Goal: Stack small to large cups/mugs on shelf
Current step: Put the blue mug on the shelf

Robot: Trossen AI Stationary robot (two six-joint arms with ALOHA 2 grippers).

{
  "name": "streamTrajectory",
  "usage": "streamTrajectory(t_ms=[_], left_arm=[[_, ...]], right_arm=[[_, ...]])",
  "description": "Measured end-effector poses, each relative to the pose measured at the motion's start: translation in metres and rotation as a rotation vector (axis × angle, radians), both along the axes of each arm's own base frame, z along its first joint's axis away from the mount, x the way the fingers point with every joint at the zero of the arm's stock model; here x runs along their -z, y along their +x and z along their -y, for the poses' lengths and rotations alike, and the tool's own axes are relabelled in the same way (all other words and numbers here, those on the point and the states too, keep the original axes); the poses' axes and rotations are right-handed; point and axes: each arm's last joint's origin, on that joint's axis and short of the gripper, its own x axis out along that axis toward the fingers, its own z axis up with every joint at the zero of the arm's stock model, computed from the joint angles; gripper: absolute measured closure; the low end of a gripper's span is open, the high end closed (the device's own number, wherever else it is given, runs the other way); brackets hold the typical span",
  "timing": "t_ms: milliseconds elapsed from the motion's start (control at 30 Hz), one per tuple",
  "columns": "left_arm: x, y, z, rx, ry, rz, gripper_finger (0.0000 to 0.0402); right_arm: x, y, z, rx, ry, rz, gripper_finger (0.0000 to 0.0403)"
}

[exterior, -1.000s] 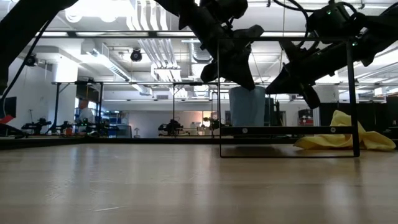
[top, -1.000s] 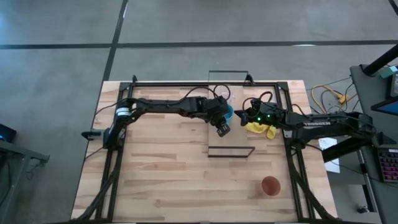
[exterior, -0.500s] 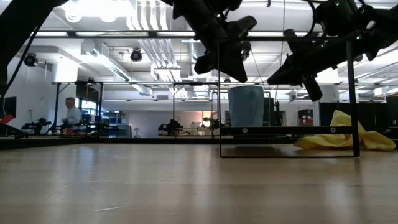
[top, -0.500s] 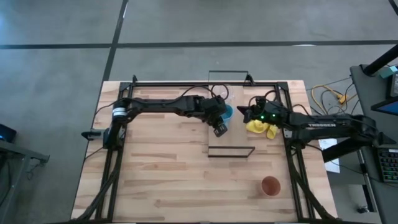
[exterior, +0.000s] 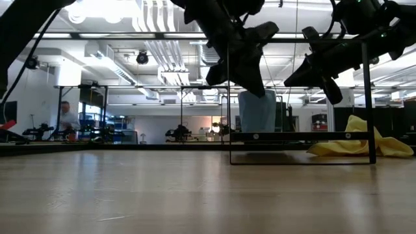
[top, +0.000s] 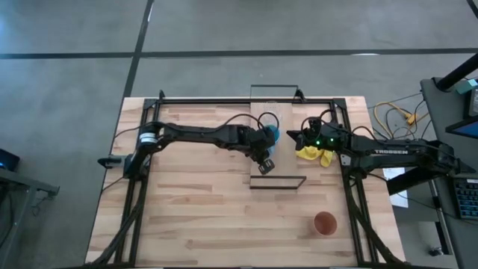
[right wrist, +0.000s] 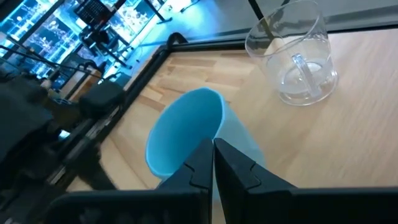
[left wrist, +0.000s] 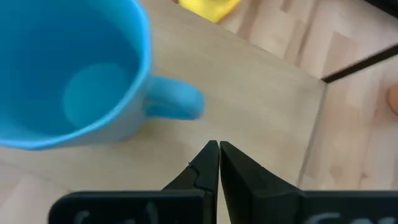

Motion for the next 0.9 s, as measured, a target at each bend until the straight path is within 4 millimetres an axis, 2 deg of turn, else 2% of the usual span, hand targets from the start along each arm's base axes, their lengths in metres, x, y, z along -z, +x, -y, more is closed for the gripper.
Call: streamTrajectory(t_ms=[400, 633, 900], left_arm=[[0.001, 0.002, -0.008, -0.055, 0.053, 0.017, 0.0402], [-0.005, 0.009, -0.012, -0.078, 0.055, 0.126, 0.0402], [-0.002, 0.012, -0.017, -0.119, 0.034, 0.137, 0.0402]], right_arm=[[0.002, 0.000, 0.000, 0.001, 0.007, -0.017, 0.0394], [0.009, 0.004, 0.001, 0.005, 0.018, -0.059, 0.0394], [0.008, 0.004, 0.000, 0.000, 0.015, -0.049, 0.0394]])
